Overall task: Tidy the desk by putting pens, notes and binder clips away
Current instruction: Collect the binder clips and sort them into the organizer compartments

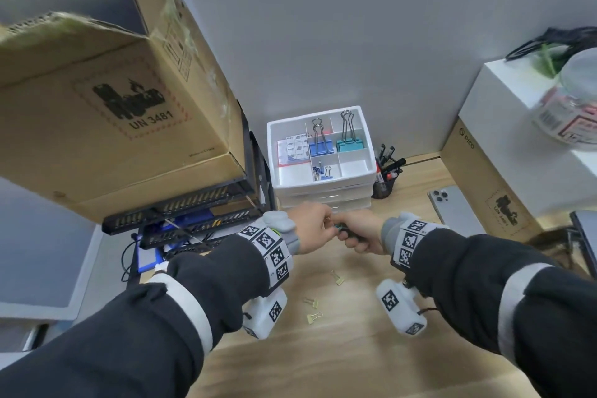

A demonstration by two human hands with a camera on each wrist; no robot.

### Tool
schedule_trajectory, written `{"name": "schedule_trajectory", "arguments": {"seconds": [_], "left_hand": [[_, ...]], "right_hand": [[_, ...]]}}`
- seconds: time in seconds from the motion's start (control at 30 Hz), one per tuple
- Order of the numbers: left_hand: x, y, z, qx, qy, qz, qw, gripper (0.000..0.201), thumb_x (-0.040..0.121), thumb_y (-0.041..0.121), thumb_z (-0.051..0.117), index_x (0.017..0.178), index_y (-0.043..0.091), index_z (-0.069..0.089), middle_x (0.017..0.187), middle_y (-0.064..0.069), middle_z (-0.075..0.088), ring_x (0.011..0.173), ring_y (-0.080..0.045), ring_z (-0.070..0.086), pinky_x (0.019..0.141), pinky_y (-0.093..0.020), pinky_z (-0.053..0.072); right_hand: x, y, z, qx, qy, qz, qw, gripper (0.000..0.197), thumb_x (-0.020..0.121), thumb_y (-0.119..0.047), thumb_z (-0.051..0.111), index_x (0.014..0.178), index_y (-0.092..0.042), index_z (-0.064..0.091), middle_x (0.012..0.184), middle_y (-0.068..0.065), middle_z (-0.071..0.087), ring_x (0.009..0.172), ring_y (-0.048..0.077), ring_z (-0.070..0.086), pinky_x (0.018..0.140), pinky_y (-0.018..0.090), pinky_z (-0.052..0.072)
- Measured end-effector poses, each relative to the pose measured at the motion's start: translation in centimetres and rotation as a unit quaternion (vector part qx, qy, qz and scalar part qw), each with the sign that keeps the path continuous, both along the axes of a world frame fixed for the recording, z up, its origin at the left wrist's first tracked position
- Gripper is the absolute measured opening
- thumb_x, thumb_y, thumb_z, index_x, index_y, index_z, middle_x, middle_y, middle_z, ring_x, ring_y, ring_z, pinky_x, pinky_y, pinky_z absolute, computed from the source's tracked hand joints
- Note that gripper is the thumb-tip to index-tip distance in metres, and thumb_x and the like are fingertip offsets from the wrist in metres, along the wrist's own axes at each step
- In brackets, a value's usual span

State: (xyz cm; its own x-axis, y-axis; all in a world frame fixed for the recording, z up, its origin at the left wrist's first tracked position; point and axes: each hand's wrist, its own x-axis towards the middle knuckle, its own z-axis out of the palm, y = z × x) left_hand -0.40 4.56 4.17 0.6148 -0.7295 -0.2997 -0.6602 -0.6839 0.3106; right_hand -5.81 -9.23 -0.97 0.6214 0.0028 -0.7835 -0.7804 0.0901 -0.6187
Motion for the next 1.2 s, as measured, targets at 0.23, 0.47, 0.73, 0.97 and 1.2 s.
{"name": "schedule_trajectory", "arguments": {"seconds": [0.23,0.47,0.73,0.97,1.2], "left_hand": [[0.1,0.3,0.5,-0.012,0.047,-0.013,0.999,0.018,0.093,0.034,0.062,0.083,0.019,0.059,0.075,0.005,0.056,0.069,-0.018,0.051,0.051,-0.024,0.031],[-0.6,0.5,1.6,-0.010,0.006,-0.079,0.997,0.014,0.094,0.030,0.057,0.082,0.024,0.053,0.072,0.008,0.051,0.068,-0.018,0.048,0.049,-0.024,0.026],[0.3,-0.4,3.6,-0.074,0.057,0.044,0.995,0.017,0.095,0.022,0.046,0.080,0.016,0.046,0.071,0.003,0.048,0.066,-0.021,0.043,0.057,-0.032,0.032],[0.1,-2.0,5.3,-0.076,0.002,-0.046,0.996,0.014,0.096,0.021,0.049,0.090,0.008,0.052,0.088,-0.009,0.056,0.079,-0.027,0.050,0.069,-0.037,0.042],[-0.1,-2.7,4.7,-0.091,-0.008,-0.068,0.993,0.014,0.092,0.015,0.054,0.100,0.004,0.059,0.100,-0.012,0.058,0.088,-0.027,0.053,0.076,-0.036,0.043]], "right_hand": [[-0.5,-0.3,0.3,-0.029,-0.023,0.004,0.999,0.017,0.090,-0.031,0.062,0.078,-0.022,0.053,0.057,-0.007,0.043,0.044,0.008,0.026,0.038,0.019,0.014],[0.1,0.1,1.2,-0.058,-0.020,-0.064,0.996,0.019,0.088,-0.019,0.055,0.070,-0.018,0.052,0.059,-0.001,0.045,0.041,0.010,0.030,0.039,0.016,0.016],[0.7,-0.6,3.0,0.112,0.010,-0.154,0.982,0.019,0.090,-0.016,0.039,0.075,-0.016,0.051,0.056,-0.002,0.047,0.042,0.009,0.034,0.032,0.015,0.020],[-0.1,0.8,3.4,0.334,-0.014,-0.213,0.918,0.025,0.097,-0.026,0.051,0.088,-0.013,0.070,0.081,0.004,0.069,0.076,0.017,0.067,0.072,0.027,0.056],[-0.5,0.6,3.3,0.374,-0.067,-0.246,0.891,0.035,0.103,-0.035,0.040,0.113,-0.016,0.067,0.101,0.008,0.074,0.090,0.023,0.073,0.072,0.036,0.060]]}}
